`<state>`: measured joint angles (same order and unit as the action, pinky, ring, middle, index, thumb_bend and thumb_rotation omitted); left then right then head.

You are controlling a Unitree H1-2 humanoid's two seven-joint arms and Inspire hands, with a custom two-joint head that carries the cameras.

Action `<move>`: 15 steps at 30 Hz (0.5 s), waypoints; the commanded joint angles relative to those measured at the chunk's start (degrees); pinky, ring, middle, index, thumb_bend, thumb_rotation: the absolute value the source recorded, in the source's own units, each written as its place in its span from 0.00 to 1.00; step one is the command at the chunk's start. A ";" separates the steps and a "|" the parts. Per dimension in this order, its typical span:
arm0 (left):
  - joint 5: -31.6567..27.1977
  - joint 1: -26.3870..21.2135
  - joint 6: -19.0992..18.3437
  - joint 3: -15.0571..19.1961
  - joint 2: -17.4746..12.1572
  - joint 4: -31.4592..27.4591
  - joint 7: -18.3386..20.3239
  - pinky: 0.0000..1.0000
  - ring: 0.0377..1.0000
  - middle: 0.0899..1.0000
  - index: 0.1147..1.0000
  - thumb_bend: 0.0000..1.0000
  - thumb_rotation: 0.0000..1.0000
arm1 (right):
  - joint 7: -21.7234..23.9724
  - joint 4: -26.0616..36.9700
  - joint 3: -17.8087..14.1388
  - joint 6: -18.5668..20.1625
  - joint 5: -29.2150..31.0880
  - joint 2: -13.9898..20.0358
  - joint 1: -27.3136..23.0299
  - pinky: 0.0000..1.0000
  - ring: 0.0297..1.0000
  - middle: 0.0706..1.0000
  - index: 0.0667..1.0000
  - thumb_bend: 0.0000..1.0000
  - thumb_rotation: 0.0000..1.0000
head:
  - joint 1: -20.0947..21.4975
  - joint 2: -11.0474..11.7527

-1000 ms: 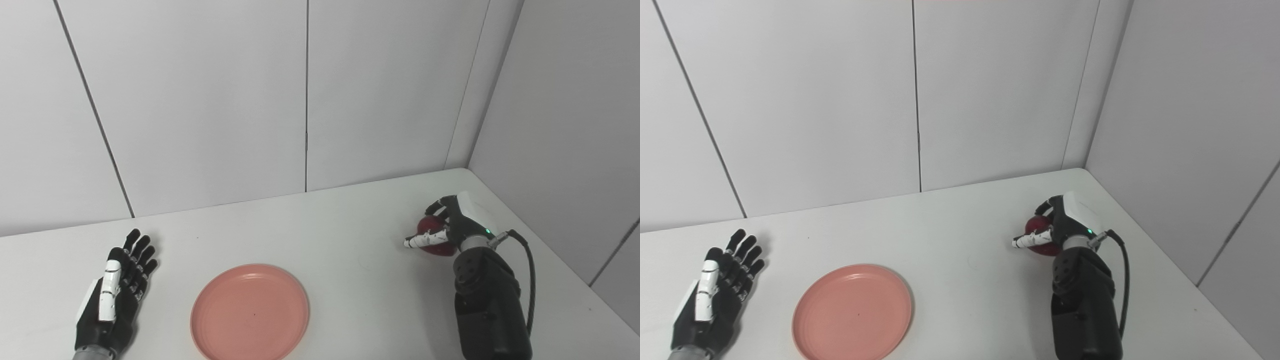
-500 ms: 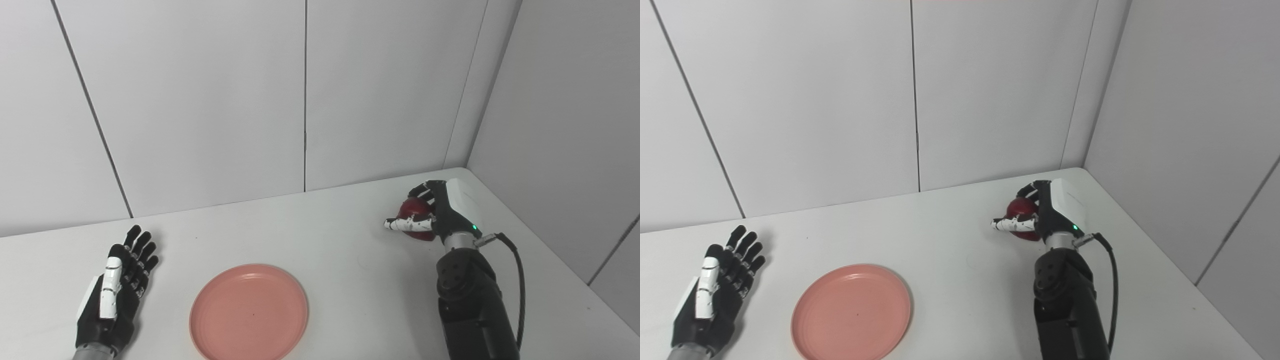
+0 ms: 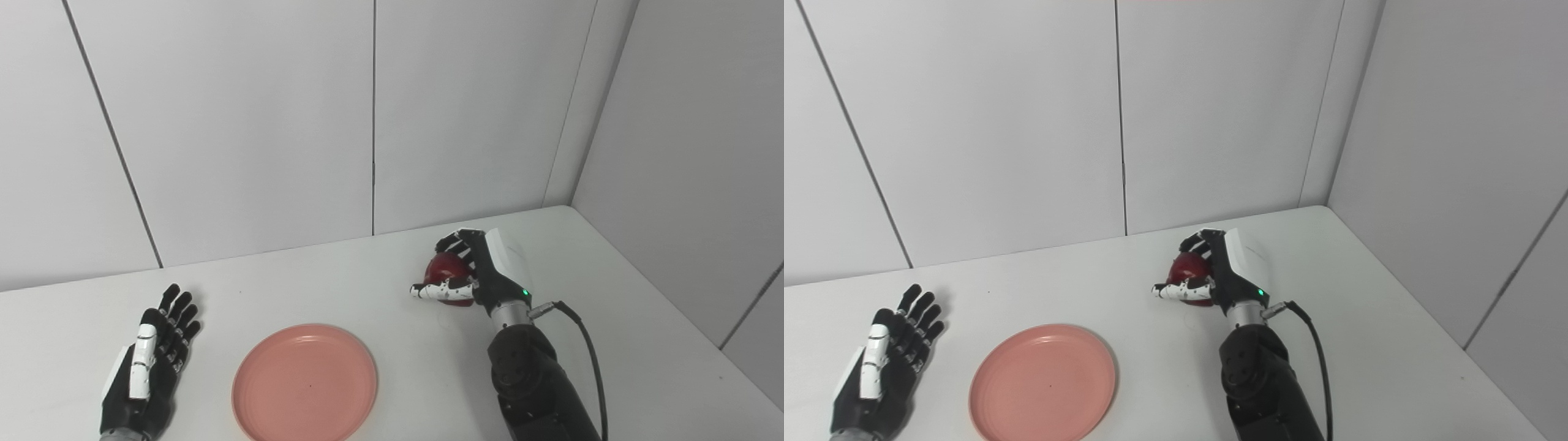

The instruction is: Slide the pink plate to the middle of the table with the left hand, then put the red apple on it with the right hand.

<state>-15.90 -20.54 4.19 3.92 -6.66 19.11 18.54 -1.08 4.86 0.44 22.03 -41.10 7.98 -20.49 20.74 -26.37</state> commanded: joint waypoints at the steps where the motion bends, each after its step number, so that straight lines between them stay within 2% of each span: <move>1: 0.32 -1.47 3.08 -0.23 0.07 -0.91 0.28 1.00 1.00 1.00 1.00 0.58 1.00 | -2.12 0.78 1.70 -4.18 0.56 0.02 -1.73 0.14 0.33 0.40 0.48 0.51 0.00 | -1.59 -0.23; 8: 1.27 -1.12 3.98 -0.47 0.61 -0.54 -0.32 1.00 1.00 1.00 0.99 0.62 1.00 | -2.46 -0.83 7.92 -7.34 1.82 -0.61 -2.52 0.13 0.33 0.40 0.48 0.51 0.00 | -4.90 -0.48; 15: 2.59 -0.57 3.60 -0.48 1.03 -1.63 -1.26 1.00 1.00 1.00 0.98 0.61 1.00 | -1.44 -2.22 12.87 -8.62 3.00 -2.58 -3.22 0.13 0.34 0.39 0.48 0.51 0.00 | -8.17 -0.49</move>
<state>-13.60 -20.24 5.81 3.67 -5.86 18.93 17.83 -2.23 1.84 12.99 16.46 -38.76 6.07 -20.89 12.66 -26.81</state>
